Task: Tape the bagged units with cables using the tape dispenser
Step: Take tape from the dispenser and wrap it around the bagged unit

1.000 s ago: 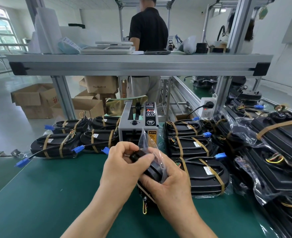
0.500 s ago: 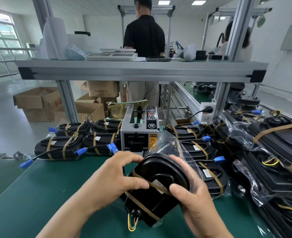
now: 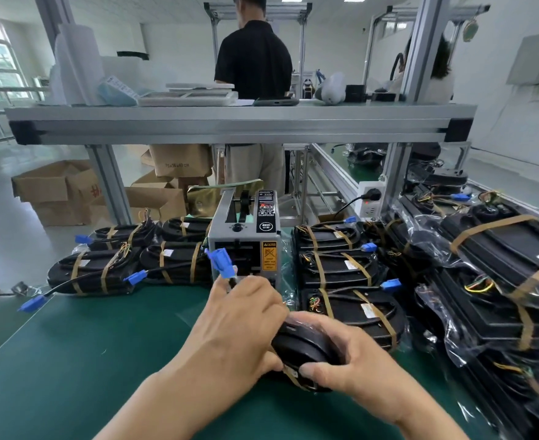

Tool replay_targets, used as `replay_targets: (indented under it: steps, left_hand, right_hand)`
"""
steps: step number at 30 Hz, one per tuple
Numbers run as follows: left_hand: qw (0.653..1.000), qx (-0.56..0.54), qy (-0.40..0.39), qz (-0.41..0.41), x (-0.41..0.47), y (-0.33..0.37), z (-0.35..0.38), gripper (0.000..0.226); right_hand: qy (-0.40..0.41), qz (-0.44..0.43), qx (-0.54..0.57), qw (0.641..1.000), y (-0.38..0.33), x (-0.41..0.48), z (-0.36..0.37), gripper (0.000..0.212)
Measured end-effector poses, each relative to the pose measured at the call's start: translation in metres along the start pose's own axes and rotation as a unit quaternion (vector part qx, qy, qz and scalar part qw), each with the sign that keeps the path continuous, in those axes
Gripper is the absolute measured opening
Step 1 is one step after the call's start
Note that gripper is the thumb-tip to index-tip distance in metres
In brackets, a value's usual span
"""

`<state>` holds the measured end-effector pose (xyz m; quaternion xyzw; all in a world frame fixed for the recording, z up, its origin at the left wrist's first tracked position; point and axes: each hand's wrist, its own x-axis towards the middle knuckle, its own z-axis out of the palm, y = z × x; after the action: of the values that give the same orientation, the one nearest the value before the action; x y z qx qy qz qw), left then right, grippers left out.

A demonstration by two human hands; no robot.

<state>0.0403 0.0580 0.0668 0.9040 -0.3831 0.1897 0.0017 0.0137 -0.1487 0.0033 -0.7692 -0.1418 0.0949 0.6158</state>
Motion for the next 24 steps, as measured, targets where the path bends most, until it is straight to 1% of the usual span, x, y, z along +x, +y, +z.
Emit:
replay_targets:
  steps: [2,3,4,5,6,7,8,10,11,12,15,16,17,19,21,23,24]
  left_hand:
    - [0.988,-0.105,0.114,0.004,-0.01,-0.001,0.008,0.04]
    - [0.972,-0.161,0.173,-0.005,-0.014,-0.003,0.011,0.035]
    - [0.949,-0.223,0.222,-0.019,-0.018,-0.004,0.012,0.031]
    - [0.918,-0.29,0.266,-0.045,-0.019,-0.005,0.011,0.025]
    - [0.878,-0.359,0.307,-0.081,-0.02,-0.007,0.011,0.018]
    - [0.828,-0.428,0.34,-0.128,-0.02,-0.01,0.012,0.014]
    - [0.77,-0.496,0.36,-0.177,-0.019,-0.013,0.013,0.017]
    - [0.65,-0.61,0.377,-0.251,-0.014,-0.024,0.015,0.025]
    - [0.602,-0.647,0.381,-0.273,-0.011,-0.029,0.016,0.028]
    - [0.578,-0.661,0.385,-0.284,-0.009,-0.034,0.015,0.032]
    - [0.585,-0.644,0.384,-0.31,0.002,-0.051,0.019,0.034]
    - [0.574,-0.647,0.366,-0.344,0.007,-0.056,0.023,0.03]
    - [0.548,-0.656,0.336,-0.395,0.013,-0.06,0.028,0.025]
    - [0.483,-0.677,0.245,-0.499,0.028,-0.065,0.045,0.013]
    - [0.424,-0.702,0.162,-0.549,0.044,-0.064,0.063,0.011]
    - [0.39,-0.716,0.118,-0.568,0.056,-0.065,0.075,0.018]
    - [0.383,-0.718,0.104,-0.571,0.062,-0.067,0.079,0.022]
  right_hand:
    - [0.042,0.001,0.032,0.999,0.012,-0.004,0.005,0.058]
    - [0.07,0.012,0.056,0.996,0.018,-0.007,0.007,0.061]
    - [0.094,0.023,0.07,0.993,0.022,-0.009,0.009,0.066]
    - [0.115,0.03,0.065,0.991,0.026,-0.012,0.012,0.07]
    - [0.132,0.031,0.042,0.99,0.028,-0.014,0.015,0.071]
    - [0.145,0.028,0.009,0.989,0.029,-0.017,0.019,0.07]
    - [0.159,0.024,-0.019,0.987,0.029,-0.02,0.024,0.067]
    - [0.202,0.013,-0.039,0.979,0.029,-0.022,0.032,0.061]
    - [0.225,0.009,-0.038,0.974,0.029,-0.023,0.036,0.061]
    - [0.246,0.004,-0.034,0.969,0.03,-0.023,0.038,0.06]
    - [0.311,-0.012,-0.016,0.95,0.029,-0.02,0.039,0.058]
    - [0.329,-0.018,0.005,0.944,0.029,-0.019,0.039,0.057]
    - [0.344,-0.024,0.03,0.938,0.029,-0.016,0.039,0.056]
    - [0.371,-0.026,0.053,0.927,0.03,-0.01,0.045,0.055]
    - [0.392,-0.026,0.055,0.918,0.031,-0.003,0.056,0.055]
    - [0.392,-0.036,0.077,0.916,0.032,0.001,0.064,0.055]
    - [0.388,-0.042,0.083,0.917,0.033,0.002,0.066,0.056]
